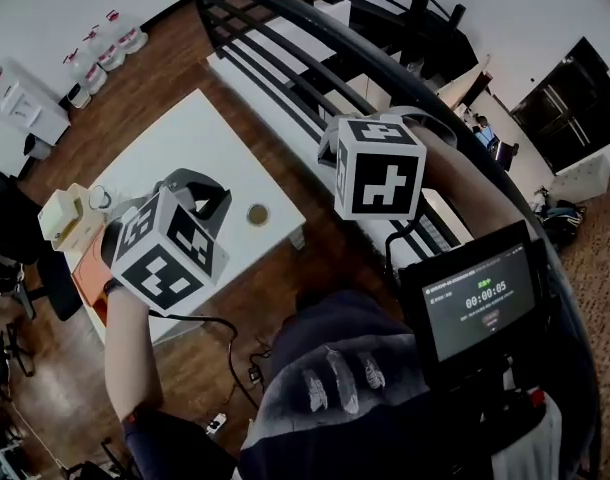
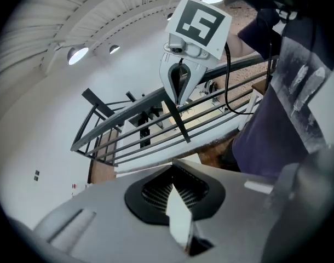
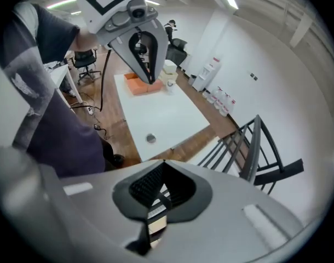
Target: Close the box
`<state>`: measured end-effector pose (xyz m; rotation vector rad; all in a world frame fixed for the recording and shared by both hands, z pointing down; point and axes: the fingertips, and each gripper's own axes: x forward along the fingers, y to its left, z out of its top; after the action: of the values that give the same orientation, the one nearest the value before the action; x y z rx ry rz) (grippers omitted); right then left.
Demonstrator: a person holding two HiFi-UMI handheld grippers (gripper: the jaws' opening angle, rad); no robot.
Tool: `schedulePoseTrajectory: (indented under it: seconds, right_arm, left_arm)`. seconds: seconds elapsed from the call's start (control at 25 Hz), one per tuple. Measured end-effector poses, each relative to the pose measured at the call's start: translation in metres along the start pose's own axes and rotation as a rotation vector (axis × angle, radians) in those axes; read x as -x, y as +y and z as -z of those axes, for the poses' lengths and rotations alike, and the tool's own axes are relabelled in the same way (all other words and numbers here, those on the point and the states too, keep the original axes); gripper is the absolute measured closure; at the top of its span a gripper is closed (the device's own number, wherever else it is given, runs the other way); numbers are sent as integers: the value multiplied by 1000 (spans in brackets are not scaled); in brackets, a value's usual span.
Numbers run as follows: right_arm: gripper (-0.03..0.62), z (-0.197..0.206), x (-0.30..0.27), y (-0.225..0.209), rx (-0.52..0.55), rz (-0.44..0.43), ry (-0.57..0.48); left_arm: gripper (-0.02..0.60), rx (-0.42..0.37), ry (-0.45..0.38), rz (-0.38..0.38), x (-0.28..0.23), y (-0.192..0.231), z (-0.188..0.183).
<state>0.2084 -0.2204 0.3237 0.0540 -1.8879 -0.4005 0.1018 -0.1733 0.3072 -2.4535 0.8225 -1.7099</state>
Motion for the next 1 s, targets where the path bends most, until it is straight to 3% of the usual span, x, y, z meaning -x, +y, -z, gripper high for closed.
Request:
schedulePoseTrajectory:
  seconds: [0.24, 0.64, 1.0]
  right_arm:
    - [590, -44, -30, -9, 205, -84, -52]
    - [590, -155, -96, -12, 490, -176, -124]
    - [590, -318, -141, 39, 602, -199, -125]
  left_arm:
    - [568, 186, 81, -69, 14, 5, 44]
    - [568, 445, 175, -175, 32, 7, 157]
    - [568, 558, 200, -236, 105, -16, 319]
